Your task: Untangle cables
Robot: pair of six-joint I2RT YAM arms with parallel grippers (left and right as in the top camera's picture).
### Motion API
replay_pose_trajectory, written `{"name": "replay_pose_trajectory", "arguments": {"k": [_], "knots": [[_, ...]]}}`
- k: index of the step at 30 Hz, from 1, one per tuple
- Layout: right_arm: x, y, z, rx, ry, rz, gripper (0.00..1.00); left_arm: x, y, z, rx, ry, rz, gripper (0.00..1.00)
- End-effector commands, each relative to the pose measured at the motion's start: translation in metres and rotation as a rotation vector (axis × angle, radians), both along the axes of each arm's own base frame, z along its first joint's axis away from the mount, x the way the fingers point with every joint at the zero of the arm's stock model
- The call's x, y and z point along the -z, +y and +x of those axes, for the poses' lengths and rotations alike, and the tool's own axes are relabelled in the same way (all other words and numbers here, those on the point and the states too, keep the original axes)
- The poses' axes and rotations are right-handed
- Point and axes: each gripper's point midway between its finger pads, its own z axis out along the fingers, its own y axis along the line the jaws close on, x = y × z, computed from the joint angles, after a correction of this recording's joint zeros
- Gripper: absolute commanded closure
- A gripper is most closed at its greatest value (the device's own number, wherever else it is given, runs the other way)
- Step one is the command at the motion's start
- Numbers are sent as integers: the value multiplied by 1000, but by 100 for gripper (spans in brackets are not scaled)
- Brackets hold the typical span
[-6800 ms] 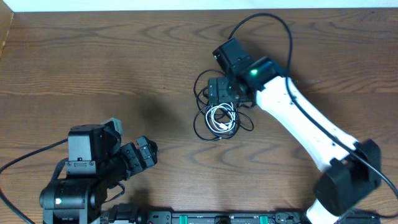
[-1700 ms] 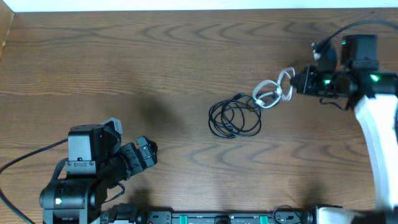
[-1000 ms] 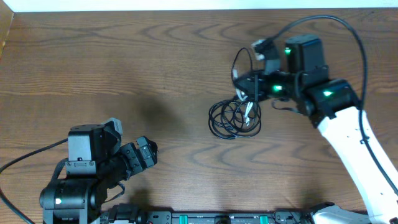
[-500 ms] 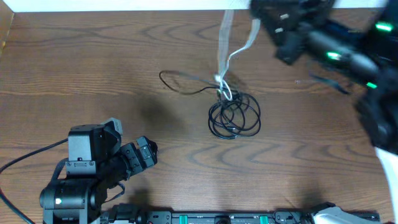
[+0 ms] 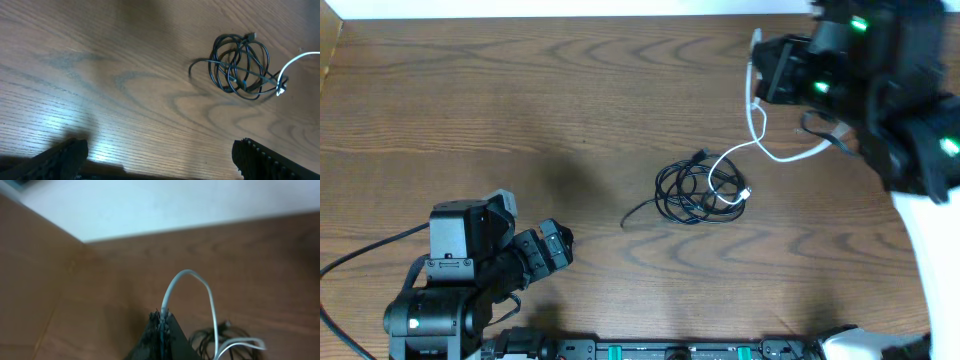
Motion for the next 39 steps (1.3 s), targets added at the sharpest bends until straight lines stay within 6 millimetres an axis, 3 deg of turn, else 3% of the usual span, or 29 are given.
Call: {"name": "replay_pose_trajectory", "arguments": {"k": [1,4,8,11,14,17,26,31,39], "knots": [[-14,19,-5,-100,-20,83,99,0,2,1,8,-5,14,2],[-38,23,0,-113,-115,118,99,0,2,1,7,-5,14,2],[-97,14,-4,-99,-299,172,99,0,2,1,7,-5,14,2],[-138,-14,-5,5,-425,172,99,0,2,1,7,-5,14,2],[-143,-55,-2,193,-443,111,99,0,2,1,7,-5,14,2],[-112,-85,0,340,-342,5,98,0,2,1,7,-5,14,2],[23,-157,0,663,103,-443,99,0,2,1,7,-5,14,2],[65,-152,10,642,237,-502,99,0,2,1,7,-5,14,2],[97,-133,20,536,334,-498,99,0,2,1,7,-5,14,2]]}}
